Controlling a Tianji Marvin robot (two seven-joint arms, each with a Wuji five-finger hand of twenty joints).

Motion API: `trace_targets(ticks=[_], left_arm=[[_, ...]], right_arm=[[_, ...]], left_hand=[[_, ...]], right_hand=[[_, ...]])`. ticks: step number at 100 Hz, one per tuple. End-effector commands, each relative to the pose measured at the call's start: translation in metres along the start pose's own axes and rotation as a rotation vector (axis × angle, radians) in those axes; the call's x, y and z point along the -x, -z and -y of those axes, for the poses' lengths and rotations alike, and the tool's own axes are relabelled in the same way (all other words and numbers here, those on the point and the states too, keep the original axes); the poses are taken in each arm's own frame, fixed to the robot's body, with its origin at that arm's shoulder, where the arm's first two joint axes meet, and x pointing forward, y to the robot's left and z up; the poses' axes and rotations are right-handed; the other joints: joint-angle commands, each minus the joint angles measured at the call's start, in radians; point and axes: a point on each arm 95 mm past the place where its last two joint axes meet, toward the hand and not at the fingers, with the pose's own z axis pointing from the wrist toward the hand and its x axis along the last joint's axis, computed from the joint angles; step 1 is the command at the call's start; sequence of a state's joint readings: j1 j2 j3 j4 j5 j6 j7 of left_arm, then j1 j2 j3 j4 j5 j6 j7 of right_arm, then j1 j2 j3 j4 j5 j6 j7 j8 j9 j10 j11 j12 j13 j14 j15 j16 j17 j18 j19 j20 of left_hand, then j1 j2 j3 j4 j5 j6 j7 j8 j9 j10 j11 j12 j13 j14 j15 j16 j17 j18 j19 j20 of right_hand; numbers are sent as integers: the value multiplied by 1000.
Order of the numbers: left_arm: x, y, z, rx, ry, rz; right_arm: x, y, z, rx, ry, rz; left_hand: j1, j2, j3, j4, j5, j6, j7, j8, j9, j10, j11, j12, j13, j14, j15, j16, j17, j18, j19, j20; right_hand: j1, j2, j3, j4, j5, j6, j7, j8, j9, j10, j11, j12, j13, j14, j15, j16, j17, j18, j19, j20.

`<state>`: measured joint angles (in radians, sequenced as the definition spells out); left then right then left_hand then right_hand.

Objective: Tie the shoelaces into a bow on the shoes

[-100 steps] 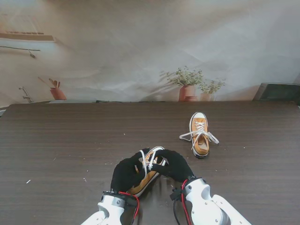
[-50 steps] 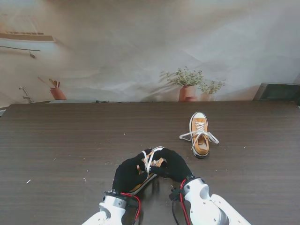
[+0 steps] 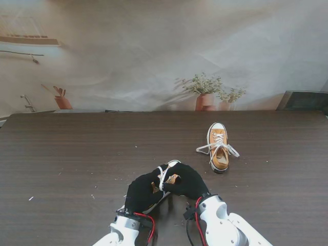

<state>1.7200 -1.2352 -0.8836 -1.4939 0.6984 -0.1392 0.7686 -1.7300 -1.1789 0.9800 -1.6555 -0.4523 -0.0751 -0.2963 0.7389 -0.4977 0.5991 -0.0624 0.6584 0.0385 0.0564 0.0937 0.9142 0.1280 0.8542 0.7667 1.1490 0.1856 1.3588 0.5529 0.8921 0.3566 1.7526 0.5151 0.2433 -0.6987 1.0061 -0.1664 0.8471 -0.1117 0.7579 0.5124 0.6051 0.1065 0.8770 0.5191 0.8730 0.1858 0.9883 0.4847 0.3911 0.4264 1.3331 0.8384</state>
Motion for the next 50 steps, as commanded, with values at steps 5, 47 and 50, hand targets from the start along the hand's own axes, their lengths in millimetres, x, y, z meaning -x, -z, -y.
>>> trace_targets(ticks=[5,47,50], left_arm=[[-2,-3,0,-2,-44,-19],[0,-4,1,-5,-89,-26],[0,-4,1,-4,-87,-27]], right_arm=[[-2,1,1,-25,-4,-3],[-5,2,2,-46,-39,-13],[-5,1,3,-48,-42,-11]], left_hand=[[4,-6,-27,-14,-47,-129,-31,-27,-26,-3,-17,-13,-11,-2,8,25,2,39,19,26],[5,2,-23,-12,-51,-121,-32,-28,-38,5,-19,-16,-17,0,12,21,-5,37,16,33],[4,2,-23,-12,-51,-122,-32,-28,-39,3,-19,-17,-18,0,13,21,-4,36,16,34]], right_hand=[[-5,-27,29,-31,54,11,2,18,-10,7,-18,-18,-29,-6,-17,18,-14,-21,-11,-8],[54,-40,49,-21,153,63,-15,20,14,7,-50,-42,-97,-5,-64,21,-82,-32,-60,-24],[62,-42,55,-19,154,68,-17,20,11,8,-52,-43,-107,-6,-66,22,-89,-35,-64,-25]])
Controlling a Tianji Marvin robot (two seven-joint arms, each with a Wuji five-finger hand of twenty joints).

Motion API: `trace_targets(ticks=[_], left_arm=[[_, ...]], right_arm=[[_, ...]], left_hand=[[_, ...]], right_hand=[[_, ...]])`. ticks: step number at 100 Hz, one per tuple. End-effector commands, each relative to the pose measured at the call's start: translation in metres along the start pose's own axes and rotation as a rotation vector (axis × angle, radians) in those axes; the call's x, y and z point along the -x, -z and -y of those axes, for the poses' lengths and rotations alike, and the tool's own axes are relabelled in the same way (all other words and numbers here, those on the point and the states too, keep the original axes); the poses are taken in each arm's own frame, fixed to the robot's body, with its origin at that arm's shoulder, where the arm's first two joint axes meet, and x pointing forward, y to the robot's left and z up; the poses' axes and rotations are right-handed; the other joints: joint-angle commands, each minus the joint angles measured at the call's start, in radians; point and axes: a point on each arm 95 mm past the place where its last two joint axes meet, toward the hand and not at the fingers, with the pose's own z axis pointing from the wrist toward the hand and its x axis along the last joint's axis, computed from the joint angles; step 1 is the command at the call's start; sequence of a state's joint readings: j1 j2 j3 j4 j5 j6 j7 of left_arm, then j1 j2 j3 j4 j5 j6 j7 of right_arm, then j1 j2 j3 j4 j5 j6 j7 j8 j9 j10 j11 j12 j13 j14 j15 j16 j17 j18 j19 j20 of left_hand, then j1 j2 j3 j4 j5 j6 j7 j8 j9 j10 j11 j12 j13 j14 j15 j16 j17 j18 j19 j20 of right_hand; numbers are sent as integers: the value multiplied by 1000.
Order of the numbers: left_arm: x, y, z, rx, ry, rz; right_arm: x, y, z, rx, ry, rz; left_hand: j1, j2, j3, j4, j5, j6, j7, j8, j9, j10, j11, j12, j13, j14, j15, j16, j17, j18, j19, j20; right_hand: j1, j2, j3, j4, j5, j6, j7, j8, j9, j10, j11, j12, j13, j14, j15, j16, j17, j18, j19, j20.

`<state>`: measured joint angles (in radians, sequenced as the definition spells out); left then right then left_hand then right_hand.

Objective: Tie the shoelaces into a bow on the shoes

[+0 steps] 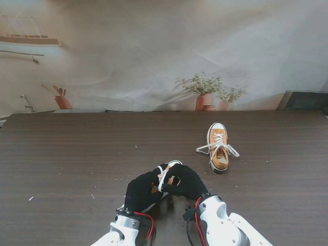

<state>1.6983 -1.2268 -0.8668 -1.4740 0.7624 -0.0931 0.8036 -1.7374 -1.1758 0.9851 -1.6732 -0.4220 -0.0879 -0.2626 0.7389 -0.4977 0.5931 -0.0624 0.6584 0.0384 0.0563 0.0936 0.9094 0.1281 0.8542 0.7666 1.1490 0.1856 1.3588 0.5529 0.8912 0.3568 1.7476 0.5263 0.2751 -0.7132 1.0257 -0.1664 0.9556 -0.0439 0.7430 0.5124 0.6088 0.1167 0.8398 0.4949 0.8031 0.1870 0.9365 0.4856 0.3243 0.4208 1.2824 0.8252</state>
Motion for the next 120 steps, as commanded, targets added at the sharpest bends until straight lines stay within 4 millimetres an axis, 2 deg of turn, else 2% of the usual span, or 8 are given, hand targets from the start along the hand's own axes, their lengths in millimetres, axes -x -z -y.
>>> trace_targets(ticks=[1,8,19,32,40,51,78,120], left_arm=[[-2,-2,0,9,7,-3],[-3,-1,0,10,20,-3],[-5,1,0,13,39,-4],[-5,3,1,15,43,-10],[-5,4,1,19,51,-10],[-6,6,1,34,72,-6],[-5,9,4,88,178,15],[-2,13,5,91,270,62]], right_arm=[[-1,0,3,-24,-8,3],[-1,-2,5,-27,-27,17],[-1,-4,6,-34,-62,39],[-3,-4,8,-35,-85,48],[-4,-4,8,-39,-97,50],[-7,-4,9,-36,-128,52],[-12,-1,7,-11,-214,43],[-14,3,1,16,-229,39]], left_hand=[[3,3,-18,-12,-51,-122,-32,-28,-34,2,-19,-17,-18,0,13,21,-3,35,21,23],[3,4,-18,-12,-50,-124,-32,-27,-34,3,-19,-17,-21,-3,13,22,-3,35,21,24],[0,5,-20,-12,-49,-127,-31,-27,-36,1,-20,-18,-22,-5,14,22,-4,35,20,26],[-1,7,-23,-12,-46,-132,-30,-27,-36,0,-21,-19,-26,-4,14,22,-8,34,19,27],[-6,13,-26,-12,-44,-132,-30,-27,-42,-1,-26,-20,-39,-1,10,23,-22,33,17,30],[-10,20,-37,-10,-43,-141,-29,-27,-69,2,-53,-27,-96,29,-25,29,-91,50,-10,53],[-12,43,-68,-9,-39,-168,-9,-15,-165,9,-186,-105,-268,96,-173,79,-303,102,-178,199],[-7,46,-60,-7,-53,-149,21,3,-198,29,-204,-110,-318,103,-209,99,-359,113,-238,223]], right_hand=[[33,-28,38,-19,46,3,-3,19,7,-2,-15,-19,-40,-8,-16,21,-25,-30,-15,-12],[62,-37,55,-16,47,39,-12,18,-9,2,-19,-23,-75,-6,-27,22,-58,-37,-33,-17],[125,-53,69,-80,33,77,-4,-38,-29,7,-22,-43,-121,-1,-56,19,-101,-44,-71,-30],[219,-88,103,-142,-8,99,151,-163,-40,8,-24,-68,-156,0,-91,10,-137,-55,-111,-49],[288,-86,125,-137,-27,94,273,-208,-39,5,-25,-76,-168,-3,-99,9,-146,-60,-121,-53],[334,-83,189,-122,15,76,334,-144,-30,-1,-23,-80,-173,-6,-100,10,-155,-67,-128,-55],[341,-74,241,-101,-17,147,376,58,-57,-7,27,-68,-190,-17,-74,19,-167,-81,-111,-40],[324,-129,300,-76,-2,157,393,81,-30,-7,49,-63,-163,-10,-61,17,-145,-74,-93,-43]])
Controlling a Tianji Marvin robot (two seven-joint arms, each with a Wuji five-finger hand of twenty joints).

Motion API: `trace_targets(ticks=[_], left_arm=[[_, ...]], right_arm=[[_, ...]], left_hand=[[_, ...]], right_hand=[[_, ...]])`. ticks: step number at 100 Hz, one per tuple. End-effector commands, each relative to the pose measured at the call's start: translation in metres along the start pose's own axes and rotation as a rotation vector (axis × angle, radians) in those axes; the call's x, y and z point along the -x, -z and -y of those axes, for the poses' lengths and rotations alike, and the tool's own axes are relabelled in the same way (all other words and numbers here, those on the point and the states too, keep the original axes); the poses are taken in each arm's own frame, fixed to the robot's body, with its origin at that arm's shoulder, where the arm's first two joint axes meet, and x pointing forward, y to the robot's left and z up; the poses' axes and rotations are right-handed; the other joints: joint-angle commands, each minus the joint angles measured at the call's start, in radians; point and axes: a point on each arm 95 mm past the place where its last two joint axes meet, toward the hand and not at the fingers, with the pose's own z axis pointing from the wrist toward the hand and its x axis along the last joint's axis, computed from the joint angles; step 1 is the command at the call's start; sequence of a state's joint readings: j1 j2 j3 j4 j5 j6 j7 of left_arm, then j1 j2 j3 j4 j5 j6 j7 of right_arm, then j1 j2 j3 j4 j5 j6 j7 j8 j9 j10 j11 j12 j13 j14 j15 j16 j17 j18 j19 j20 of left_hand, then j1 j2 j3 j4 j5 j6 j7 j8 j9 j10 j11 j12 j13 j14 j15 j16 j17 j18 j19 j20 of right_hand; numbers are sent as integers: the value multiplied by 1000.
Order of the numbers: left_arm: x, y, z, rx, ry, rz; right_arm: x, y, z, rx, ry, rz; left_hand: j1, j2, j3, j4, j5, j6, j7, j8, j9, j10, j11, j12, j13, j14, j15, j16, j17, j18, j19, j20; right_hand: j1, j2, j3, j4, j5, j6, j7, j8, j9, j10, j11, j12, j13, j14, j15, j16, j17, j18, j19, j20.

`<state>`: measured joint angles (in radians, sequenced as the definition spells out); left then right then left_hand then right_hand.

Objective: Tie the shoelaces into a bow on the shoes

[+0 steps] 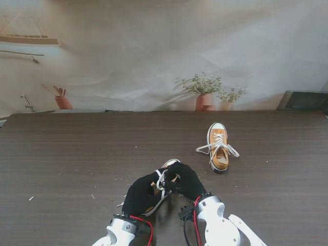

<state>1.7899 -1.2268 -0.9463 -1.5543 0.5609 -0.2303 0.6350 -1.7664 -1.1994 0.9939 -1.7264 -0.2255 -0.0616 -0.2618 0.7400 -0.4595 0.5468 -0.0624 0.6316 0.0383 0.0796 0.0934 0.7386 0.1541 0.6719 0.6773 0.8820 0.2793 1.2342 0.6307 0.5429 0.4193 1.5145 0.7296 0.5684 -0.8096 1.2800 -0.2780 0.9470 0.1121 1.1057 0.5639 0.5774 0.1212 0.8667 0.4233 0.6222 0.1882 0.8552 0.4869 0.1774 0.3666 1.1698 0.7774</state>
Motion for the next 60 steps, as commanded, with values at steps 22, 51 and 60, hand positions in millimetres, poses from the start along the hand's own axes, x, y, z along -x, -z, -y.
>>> trace_targets(ticks=[22,51,60], left_arm=[[-3,2,2,-13,12,0],[-1,4,3,-13,5,1],[-1,4,3,-15,6,-1]], right_arm=[[-3,2,3,-30,7,0],[-5,1,9,-47,5,-25],[-5,2,9,-57,15,-27]], left_hand=[[-7,11,5,-6,-3,-57,8,7,-32,-12,-12,-15,-51,6,-88,26,-12,54,-11,28],[-3,7,18,-9,-11,-109,54,35,-17,-17,8,-9,-39,-2,-68,36,2,47,-4,38],[-2,7,17,-9,-6,-124,62,39,-13,-15,12,-6,-39,-2,-65,36,2,47,-3,39]], right_hand=[[18,-62,74,48,21,0,36,30,32,-12,24,10,44,-6,26,16,21,-10,31,2],[-41,11,-36,30,-88,-29,-119,-147,18,8,-14,6,26,12,10,12,-1,-2,23,-9],[-68,30,-62,44,-103,-26,-186,-192,3,11,-21,9,14,10,2,12,-9,-5,15,-12]])
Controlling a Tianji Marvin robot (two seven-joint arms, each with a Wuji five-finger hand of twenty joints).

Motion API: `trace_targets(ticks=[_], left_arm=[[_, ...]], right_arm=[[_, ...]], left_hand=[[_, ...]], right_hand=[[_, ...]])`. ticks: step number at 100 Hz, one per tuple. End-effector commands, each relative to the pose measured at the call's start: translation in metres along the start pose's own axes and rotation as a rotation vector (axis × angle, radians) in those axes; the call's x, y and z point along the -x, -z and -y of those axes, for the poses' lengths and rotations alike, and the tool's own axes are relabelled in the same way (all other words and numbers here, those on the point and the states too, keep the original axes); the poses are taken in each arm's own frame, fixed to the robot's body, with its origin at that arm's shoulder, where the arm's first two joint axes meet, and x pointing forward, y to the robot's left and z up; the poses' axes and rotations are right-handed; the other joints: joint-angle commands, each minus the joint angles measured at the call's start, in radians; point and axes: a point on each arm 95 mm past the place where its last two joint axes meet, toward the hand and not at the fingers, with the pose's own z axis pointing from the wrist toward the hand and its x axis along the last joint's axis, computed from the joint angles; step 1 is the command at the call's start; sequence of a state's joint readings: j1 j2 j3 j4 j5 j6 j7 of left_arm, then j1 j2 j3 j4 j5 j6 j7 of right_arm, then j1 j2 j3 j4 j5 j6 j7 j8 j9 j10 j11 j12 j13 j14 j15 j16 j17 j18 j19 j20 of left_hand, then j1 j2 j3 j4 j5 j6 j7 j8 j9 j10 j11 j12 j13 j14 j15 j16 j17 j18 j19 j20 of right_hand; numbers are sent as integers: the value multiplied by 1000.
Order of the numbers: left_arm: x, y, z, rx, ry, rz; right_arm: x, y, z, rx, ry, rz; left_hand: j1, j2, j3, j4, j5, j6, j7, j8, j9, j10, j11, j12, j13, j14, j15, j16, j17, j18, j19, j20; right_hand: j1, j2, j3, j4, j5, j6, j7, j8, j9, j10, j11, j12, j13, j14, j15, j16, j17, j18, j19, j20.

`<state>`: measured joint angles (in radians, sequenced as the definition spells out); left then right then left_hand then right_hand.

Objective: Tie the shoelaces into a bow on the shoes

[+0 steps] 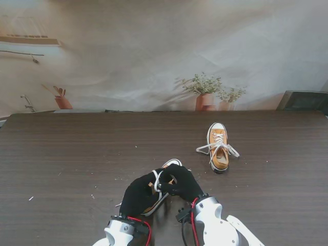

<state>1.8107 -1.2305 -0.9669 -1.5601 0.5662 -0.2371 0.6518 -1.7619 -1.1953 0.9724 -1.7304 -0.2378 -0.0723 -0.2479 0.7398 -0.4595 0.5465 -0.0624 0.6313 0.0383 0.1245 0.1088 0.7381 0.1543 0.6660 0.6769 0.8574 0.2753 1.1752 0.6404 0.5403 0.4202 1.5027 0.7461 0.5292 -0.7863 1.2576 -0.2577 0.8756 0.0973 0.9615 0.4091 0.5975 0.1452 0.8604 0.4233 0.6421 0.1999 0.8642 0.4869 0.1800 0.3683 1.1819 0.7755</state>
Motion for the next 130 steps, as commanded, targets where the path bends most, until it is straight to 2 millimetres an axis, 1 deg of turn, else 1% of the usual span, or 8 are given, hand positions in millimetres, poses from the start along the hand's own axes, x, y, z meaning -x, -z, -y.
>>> trace_targets(ticks=[1,13,31,49,69,87,104,130], left_arm=[[-3,-1,-1,11,5,-11],[-3,-1,-1,15,3,-17],[-3,-1,-2,31,-15,-28],[-4,0,-5,40,-15,-26],[-4,1,-6,46,-17,-30],[-3,2,-6,53,-16,-34],[-4,3,-3,42,-15,-36],[-4,7,-1,28,-8,-27]], right_arm=[[0,1,1,-24,7,-4],[0,2,1,-46,14,2],[-1,3,4,-82,2,20],[-3,2,5,-66,-25,23],[-4,2,5,-74,-54,48],[-5,4,4,-78,-57,46],[-7,5,1,-35,-69,25],[-8,7,-2,30,-74,11]], left_hand=[[-2,7,17,-9,-6,-125,17,24,-13,-16,18,-5,-14,2,-6,27,5,46,9,22],[-3,9,14,-9,-12,-128,21,26,-13,-14,21,0,-12,0,-1,27,9,43,11,23],[-5,10,11,-9,-16,-124,14,23,-14,-15,21,3,-10,-3,9,31,15,40,17,24],[-4,11,9,-9,-12,-132,11,21,-12,-14,20,5,-8,-3,14,31,17,39,19,23],[-4,13,5,-9,-12,-133,9,20,-13,-14,19,7,-8,-3,17,32,18,38,21,22],[-5,15,2,-9,-11,-133,9,20,-14,-15,18,8,-11,-3,17,32,18,38,21,21],[-5,15,2,-8,-5,-112,16,23,-17,-16,17,9,-13,-2,15,31,15,39,19,20],[-8,16,8,-8,3,-50,37,34,-19,-17,20,10,-15,-4,10,29,11,41,16,20]], right_hand=[[-30,7,-40,24,-32,-10,-46,-39,-17,-13,-15,9,-6,-1,-7,12,-12,-8,3,-10],[-72,30,-53,57,-14,18,-162,-18,-28,-7,-25,11,-16,2,-15,14,-19,-6,-3,-8],[-72,12,-73,51,23,25,-145,1,-29,1,-35,7,-22,9,-22,12,-24,-3,-9,-9],[13,-64,-70,-12,23,-8,43,4,-12,-7,-31,5,-6,6,-27,12,-8,-5,-9,-7],[64,-86,-59,-28,45,-30,111,46,-5,-11,-27,5,-1,0,-27,12,-7,-5,-9,-6],[100,-52,-22,-11,58,-38,156,106,-10,-20,-24,6,-3,-10,-30,12,-3,-9,-11,-8],[80,-83,40,22,48,-66,182,172,-16,-26,-4,10,-3,-19,-17,16,6,-20,-4,-5],[91,-146,69,27,88,-133,184,145,22,-33,10,18,28,-16,-5,15,27,-9,15,-6]])
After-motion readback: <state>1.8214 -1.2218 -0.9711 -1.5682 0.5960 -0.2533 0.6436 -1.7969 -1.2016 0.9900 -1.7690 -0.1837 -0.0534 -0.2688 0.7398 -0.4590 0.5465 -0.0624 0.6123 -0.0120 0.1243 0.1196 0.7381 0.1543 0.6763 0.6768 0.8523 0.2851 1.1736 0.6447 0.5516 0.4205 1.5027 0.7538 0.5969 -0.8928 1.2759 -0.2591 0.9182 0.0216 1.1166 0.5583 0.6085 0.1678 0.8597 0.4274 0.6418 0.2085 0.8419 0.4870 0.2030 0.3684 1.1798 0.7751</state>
